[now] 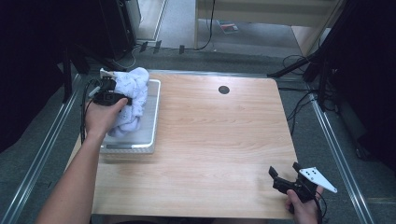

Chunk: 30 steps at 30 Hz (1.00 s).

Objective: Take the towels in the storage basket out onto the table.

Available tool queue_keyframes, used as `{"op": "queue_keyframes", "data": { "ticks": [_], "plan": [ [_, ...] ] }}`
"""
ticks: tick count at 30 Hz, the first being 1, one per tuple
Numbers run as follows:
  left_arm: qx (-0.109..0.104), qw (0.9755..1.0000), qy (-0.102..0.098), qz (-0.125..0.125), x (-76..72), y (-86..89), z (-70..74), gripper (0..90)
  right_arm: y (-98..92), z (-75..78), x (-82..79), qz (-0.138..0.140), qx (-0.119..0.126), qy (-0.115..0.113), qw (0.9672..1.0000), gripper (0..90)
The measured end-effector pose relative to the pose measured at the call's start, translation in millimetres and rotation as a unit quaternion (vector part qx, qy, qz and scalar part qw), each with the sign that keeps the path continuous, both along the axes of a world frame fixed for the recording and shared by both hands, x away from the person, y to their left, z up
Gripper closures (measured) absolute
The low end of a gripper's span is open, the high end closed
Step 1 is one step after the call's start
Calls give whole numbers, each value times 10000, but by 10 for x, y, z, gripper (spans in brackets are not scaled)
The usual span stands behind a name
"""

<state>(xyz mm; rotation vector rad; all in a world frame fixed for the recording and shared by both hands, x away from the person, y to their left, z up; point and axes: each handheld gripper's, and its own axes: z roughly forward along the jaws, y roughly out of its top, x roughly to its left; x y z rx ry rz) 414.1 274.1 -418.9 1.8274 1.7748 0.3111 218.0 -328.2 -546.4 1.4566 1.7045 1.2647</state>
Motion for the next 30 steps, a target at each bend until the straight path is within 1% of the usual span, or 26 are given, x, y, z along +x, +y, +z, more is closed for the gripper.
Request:
{"op": "queue_keyframes", "data": {
  "ticks": [2,3,5,6,8,10,11,12,13,16,17,19,20,23,24,27,28,29,30],
  "plan": [
    [69,10000,-11,14,-6,-15,46,671,0,-1,1,12,-4,-23,10000,13],
    [93,10000,-17,-3,-13,-34,96,671,0,-1,0,13,-13,-20,10000,13],
    [93,9999,-23,-46,-14,-59,148,671,0,0,0,5,5,-2,10000,13],
    [93,9999,-23,-46,-14,-59,148,671,0,0,0,5,5,-2,10000,13],
    [158,9998,-74,-138,-19,-120,229,671,1,0,1,9,5,-2,10000,13],
    [168,9996,-106,-197,-23,-166,278,671,1,0,1,7,7,0,10000,13],
    [168,9996,-106,-197,-23,-166,278,671,1,0,1,7,7,0,10000,13],
    [187,9994,-138,-252,-27,-220,322,671,1,0,1,9,7,2,10000,13],
    [187,9994,-138,-252,-27,-220,322,671,1,0,1,9,7,2,10000,13],
    [174,9991,-176,-336,-30,-301,373,671,2,0,0,12,-7,-8,10000,13],
    [198,9989,-163,-404,-33,-324,390,670,1,0,1,12,-12,-15,10000,13],
    [194,9987,-178,-433,-35,-389,407,670,1,0,0,11,-15,-18,10000,13],
    [197,9984,-179,-494,-35,-449,419,670,3,0,0,11,-19,-15,10000,13],
    [222,9979,-188,-572,-34,-508,430,670,6,0,-1,2,-35,-22,10000,13],
    [188,9980,-191,-577,-33,-543,434,670,7,0,-1,4,-46,-25,10000,13],
    [218,9971,-205,-694,-26,-634,447,670,12,1,-2,3,-50,-24,10000,13],
    [213,9969,-188,-731,-25,-710,453,670,12,0,-3,3,-59,-32,10000,13],
    [213,9969,-188,-731,-25,-710,453,670,12,0,-2,4,-58,-32,10000,13],
    [208,9968,-209,-741,-22,-747,452,669,12,0,-2,3,-58,-34,10000,13]
  ]
}}
